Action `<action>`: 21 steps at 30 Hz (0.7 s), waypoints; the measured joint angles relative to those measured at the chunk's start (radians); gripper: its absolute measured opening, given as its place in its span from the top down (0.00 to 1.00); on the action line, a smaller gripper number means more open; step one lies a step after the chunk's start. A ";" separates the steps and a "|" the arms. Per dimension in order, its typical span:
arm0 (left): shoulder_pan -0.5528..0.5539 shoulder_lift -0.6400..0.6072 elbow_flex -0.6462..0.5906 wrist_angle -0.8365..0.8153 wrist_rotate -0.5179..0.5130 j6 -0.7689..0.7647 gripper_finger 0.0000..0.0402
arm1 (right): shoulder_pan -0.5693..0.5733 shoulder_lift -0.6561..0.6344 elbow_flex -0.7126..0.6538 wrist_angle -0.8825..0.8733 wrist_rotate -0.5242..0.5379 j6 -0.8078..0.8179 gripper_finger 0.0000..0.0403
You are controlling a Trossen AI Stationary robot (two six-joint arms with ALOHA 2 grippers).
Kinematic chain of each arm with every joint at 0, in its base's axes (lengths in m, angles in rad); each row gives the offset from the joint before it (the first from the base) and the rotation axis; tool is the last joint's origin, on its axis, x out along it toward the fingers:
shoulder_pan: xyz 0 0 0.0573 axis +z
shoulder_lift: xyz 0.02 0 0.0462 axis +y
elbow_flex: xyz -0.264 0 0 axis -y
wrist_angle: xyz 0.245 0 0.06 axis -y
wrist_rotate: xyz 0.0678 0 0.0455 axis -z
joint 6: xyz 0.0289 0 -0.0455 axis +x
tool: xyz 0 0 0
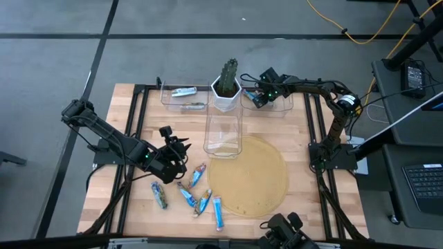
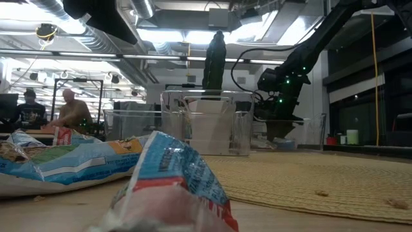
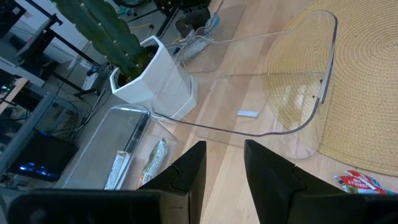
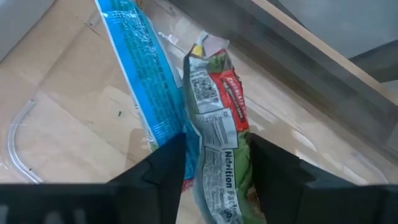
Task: Pick and place Granola Bars by type
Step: Put the red green granola bar into the right transparent bin
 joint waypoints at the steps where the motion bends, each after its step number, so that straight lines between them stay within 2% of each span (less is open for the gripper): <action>1: 0.000 0.000 0.000 0.000 0.000 0.000 0.75 | 0.000 0.000 0.000 0.000 0.000 0.000 0.57; 12: 0.000 0.000 0.000 0.000 0.000 0.000 0.75 | 0.000 -0.047 0.000 -0.024 0.000 0.000 0.57; 21: 0.000 0.000 0.000 0.000 0.000 0.000 0.75 | 0.013 -0.202 0.000 -0.166 0.001 0.001 0.58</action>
